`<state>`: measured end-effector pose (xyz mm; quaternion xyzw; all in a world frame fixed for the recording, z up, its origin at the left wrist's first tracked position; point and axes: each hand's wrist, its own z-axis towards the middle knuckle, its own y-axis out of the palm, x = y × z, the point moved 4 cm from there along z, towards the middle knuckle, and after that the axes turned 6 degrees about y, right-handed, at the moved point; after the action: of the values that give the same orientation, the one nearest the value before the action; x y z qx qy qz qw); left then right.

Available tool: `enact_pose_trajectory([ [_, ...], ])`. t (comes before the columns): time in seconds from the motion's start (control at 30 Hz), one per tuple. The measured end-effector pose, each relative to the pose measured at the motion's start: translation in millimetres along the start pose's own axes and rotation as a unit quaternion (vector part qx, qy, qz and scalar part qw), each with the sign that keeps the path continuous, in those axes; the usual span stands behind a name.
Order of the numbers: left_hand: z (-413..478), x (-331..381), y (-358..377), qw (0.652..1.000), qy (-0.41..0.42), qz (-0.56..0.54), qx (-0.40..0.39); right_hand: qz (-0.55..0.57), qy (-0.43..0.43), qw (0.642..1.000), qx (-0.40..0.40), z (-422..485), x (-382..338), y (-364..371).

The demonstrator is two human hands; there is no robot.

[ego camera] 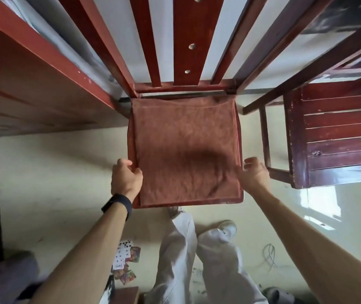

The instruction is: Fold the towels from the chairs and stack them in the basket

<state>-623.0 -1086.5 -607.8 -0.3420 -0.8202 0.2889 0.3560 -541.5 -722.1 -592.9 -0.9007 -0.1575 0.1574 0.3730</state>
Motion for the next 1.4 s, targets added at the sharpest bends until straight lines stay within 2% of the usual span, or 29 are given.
enact_pose_trajectory([
  [0.1, -44.6, -45.2, 31.6, 0.996, -0.077, -0.010, -0.038, -0.015, 0.073, 0.996, -0.058, -21.8, 55.0, 35.4],
  [0.23, -71.8, -66.6, 53.1, 0.993, -0.117, -0.007, -0.032, 0.012, 0.100, 0.994, -0.052, -27.5, 80.3, 58.6],
  [0.3, -69.0, -67.6, 56.4, 0.992, -0.122, -0.010, -0.025, 0.043, 0.111, 0.992, -0.044, -24.3, 79.5, 60.8],
  [0.5, -64.6, -69.0, 50.2, 0.994, -0.108, 0.003, -0.029, 0.028, 0.090, 0.994, -0.054, -24.1, 76.4, 60.3],
  [0.7, -63.1, -74.5, 45.9, 0.989, -0.122, -0.049, -0.064, 0.113, 0.096, 0.988, -0.044, -34.3, 84.0, 45.8],
  [0.8, -63.2, -67.9, 51.7, 0.989, -0.113, 0.012, -0.096, 0.153, 0.112, 0.980, -0.069, -29.6, 87.7, 43.4],
  [0.93, -71.9, -60.1, 46.6, 0.991, -0.115, 0.027, -0.057, 0.196, 0.126, 0.968, -0.093, -22.0, 87.6, 38.3],
  [1.0, -76.6, -54.4, 35.9, 0.994, -0.106, -0.009, -0.021, 0.245, 0.125, 0.956, -0.104, -23.3, 77.8, 29.5],
  [1.07, -76.7, -49.1, 23.4, 0.990, -0.104, -0.095, 0.004, 0.295, 0.106, 0.943, -0.112, -24.1, 65.6, 17.2],
  [1.2, -73.0, -44.0, 4.8, 0.936, -0.139, -0.322, 0.016, 0.365, 0.060, 0.923, -0.104, -27.4, 49.5, -9.1],
  [1.27, -75.5, -48.8, 9.2, 0.932, -0.151, -0.330, 0.005, 0.339, 0.055, 0.935, -0.092, -24.3, 52.3, -7.5],
  [1.4, -78.2, -74.4, 37.9, 0.955, -0.163, -0.248, -0.015, 0.174, 0.081, 0.979, -0.062, -11.5, 77.6, 22.5],
])
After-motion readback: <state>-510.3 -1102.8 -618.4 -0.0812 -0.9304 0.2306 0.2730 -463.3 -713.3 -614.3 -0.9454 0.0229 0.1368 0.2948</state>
